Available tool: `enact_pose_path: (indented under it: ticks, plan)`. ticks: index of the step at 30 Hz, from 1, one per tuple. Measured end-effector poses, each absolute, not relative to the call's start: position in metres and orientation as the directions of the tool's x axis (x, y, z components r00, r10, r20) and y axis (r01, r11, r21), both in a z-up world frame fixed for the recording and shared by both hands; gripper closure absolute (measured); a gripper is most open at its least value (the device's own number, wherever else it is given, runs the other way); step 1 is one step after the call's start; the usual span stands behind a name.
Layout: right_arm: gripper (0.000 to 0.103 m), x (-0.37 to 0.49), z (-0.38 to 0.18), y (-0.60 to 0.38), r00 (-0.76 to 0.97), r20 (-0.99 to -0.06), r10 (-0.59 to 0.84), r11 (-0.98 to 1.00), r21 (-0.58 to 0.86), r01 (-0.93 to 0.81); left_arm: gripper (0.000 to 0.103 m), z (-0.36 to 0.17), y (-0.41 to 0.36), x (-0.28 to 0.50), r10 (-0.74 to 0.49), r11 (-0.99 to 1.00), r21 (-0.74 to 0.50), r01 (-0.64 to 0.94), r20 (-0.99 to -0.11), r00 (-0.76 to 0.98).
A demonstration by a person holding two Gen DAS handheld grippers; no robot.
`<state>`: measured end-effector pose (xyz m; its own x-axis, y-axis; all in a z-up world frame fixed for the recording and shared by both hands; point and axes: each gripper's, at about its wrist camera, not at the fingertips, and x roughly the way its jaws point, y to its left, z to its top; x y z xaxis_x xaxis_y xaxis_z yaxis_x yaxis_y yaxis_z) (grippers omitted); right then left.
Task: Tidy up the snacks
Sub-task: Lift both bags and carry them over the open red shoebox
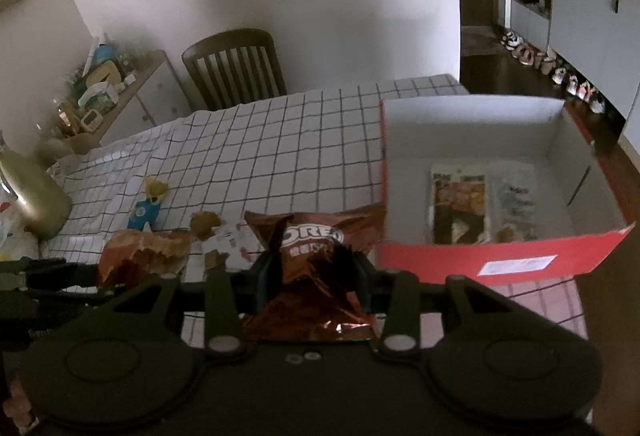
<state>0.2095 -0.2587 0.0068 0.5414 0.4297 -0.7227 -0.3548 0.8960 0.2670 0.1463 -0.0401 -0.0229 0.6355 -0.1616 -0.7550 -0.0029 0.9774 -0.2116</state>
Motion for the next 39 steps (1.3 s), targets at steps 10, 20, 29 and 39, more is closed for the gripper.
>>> enact_pose_path:
  ticks: [10, 20, 29, 39]
  plan:
    - [0.063, 0.231, 0.009, -0.316, 0.555, -0.708, 0.437, 0.892, 0.263, -0.368, 0.043, -0.007, -0.116, 0.178, -0.159, 0.976, -0.217, -0.004, -0.729, 0.666]
    - [0.063, 0.259, 0.007, -0.371, 0.591, -0.697, 0.406, 0.91, 0.249, -0.332, 0.043, -0.004, -0.176, 0.229, -0.159, 0.977, -0.215, -0.003, -0.732, 0.662]
    - [0.063, 0.294, -0.004, -0.411, 0.62, -0.703, 0.348, 0.936, 0.228, -0.268, 0.043, -0.011, -0.219, 0.278, -0.148, 0.985, -0.173, 0.026, -0.744, 0.651]
    - [0.063, 0.331, -0.032, -0.428, 0.608, -0.735, 0.299, 0.952, 0.186, -0.244, 0.043, -0.034, -0.242, 0.338, -0.161, 0.981, -0.193, 0.01, -0.788, 0.594]
